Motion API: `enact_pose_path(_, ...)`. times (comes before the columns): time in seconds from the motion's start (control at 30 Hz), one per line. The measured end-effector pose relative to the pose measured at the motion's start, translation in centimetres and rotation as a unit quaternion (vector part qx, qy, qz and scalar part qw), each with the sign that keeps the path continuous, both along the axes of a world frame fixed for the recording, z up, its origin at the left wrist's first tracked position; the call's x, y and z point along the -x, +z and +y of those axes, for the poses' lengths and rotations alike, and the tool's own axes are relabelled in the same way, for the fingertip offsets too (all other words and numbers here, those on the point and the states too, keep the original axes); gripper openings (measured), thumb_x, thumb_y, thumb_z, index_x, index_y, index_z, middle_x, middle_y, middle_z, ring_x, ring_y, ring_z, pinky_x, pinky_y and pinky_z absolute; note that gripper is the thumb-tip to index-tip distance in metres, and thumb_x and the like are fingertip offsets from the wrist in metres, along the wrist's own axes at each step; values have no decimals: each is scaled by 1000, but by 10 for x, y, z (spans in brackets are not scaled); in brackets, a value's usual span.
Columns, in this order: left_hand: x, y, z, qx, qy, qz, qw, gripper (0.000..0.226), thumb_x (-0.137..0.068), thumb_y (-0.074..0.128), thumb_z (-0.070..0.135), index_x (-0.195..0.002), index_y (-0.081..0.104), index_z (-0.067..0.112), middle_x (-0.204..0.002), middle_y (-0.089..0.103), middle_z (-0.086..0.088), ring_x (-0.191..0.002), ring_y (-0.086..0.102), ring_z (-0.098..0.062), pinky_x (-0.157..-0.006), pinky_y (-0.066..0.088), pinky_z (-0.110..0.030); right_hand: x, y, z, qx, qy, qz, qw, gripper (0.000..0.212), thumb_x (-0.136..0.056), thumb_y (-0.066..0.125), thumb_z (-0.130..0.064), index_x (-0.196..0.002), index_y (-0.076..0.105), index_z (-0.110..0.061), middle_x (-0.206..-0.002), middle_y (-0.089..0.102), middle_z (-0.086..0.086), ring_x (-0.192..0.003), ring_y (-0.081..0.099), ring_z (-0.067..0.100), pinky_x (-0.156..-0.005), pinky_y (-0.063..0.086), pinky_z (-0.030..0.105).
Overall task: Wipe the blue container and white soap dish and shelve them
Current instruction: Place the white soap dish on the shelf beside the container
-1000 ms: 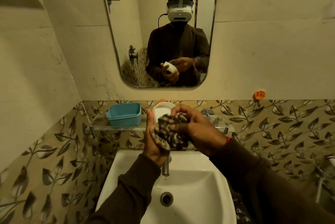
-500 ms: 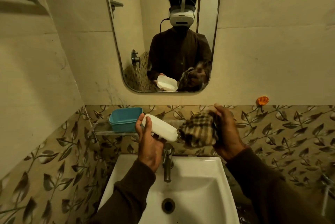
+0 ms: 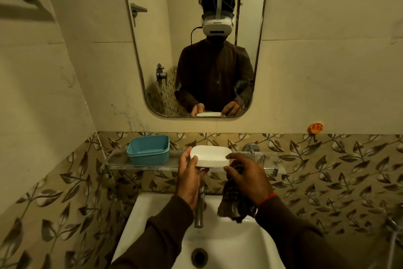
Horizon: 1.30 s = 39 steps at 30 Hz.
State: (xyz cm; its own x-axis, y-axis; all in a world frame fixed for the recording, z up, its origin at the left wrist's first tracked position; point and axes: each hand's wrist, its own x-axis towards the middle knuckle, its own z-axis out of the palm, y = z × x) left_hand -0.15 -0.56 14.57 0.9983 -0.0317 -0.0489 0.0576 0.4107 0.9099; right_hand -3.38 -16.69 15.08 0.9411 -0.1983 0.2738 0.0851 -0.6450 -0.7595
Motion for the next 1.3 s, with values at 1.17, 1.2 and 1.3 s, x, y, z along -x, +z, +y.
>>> enact_pose_path(1.17,78,-69,-13,-270,-140,33,952,22,-100,52,46,-121,48,48,-131,57,7,-98,55,6,-68,48,-9,44,-32,-16,-21,-43,60,997,12,-87,68,-24,-99,69,-24,-83,66,-11,-81,63,5,-72,48,19)
enact_pose_path(1.2,84,-72,-16,-223,-175,81,955,20,-98,50,53,-117,51,47,-126,63,10,-98,59,3,-71,50,-16,46,-32,-12,-22,-38,52,998,10,-87,68,-24,-97,70,-25,-83,65,-12,-80,63,4,-70,46,17)
enact_pose_path(1.3,95,-81,-25,-44,-191,163,967,41,-89,42,70,-107,68,43,-98,81,11,-94,75,-16,-81,57,-39,59,-30,9,-89,11,74,993,8,-88,67,-25,-87,68,-33,-77,67,-19,-75,64,-4,-66,43,8)
